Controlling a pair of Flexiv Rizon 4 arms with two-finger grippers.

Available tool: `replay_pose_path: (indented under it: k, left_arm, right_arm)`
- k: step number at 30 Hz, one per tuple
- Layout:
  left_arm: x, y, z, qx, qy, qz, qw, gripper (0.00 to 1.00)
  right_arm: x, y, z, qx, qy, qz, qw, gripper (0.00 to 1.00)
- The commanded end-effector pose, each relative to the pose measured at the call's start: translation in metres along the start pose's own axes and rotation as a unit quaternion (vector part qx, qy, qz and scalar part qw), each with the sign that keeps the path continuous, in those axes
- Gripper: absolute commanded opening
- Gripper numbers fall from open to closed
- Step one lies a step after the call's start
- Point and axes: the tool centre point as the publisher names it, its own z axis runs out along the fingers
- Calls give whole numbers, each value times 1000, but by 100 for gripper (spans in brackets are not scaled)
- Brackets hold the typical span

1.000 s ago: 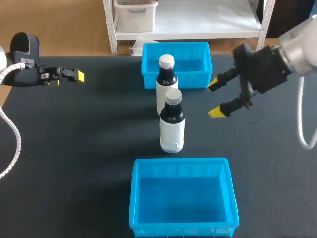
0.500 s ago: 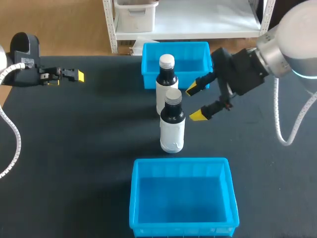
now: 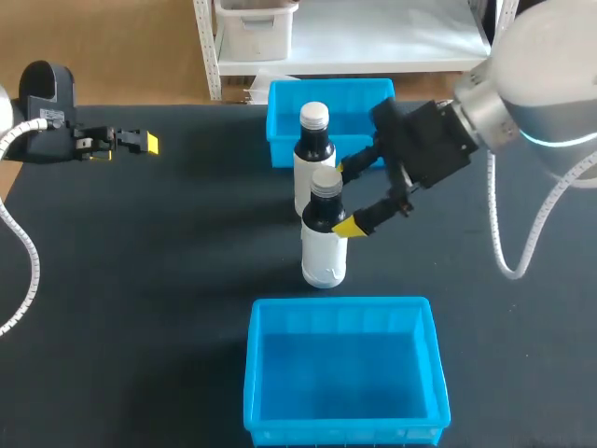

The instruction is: Pick up the bottle, and place it in the far bin if it is heavy, or in the near bin if it is light.

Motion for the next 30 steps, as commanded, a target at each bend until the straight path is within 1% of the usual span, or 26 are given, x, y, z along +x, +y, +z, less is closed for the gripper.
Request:
replay_pose_path:
  k: [1,16,17,19,23,27,30]
  left_arm:
    - [0,0,0,0,0,0,1000,100]
    - [0,0,0,0,0,0,1000,100]
    - [0,0,0,0,0,0,1000,100]
    - [0,0,0,0,0,0,1000,100]
    - [0,0,0,0,0,0,1000,100]
    - [0,0,0,0,0,0,1000,100]
    - [0,0,0,0,0,0,1000,100]
  right_arm:
    - [-2,-3,8,-1,-1,1,1000,100]
    - [-7,-9,17,4,-10,12,1000,100]
    - [-7,-9,17,5,-11,13,1000,95]
    - [-7,-10,18,5,-12,13,1000,91]
    - [-7,-12,19,6,-15,16,1000,87]
    - [-7,-13,19,8,-20,17,1000,78]
    - [-7,-13,19,7,-22,17,1000,76]
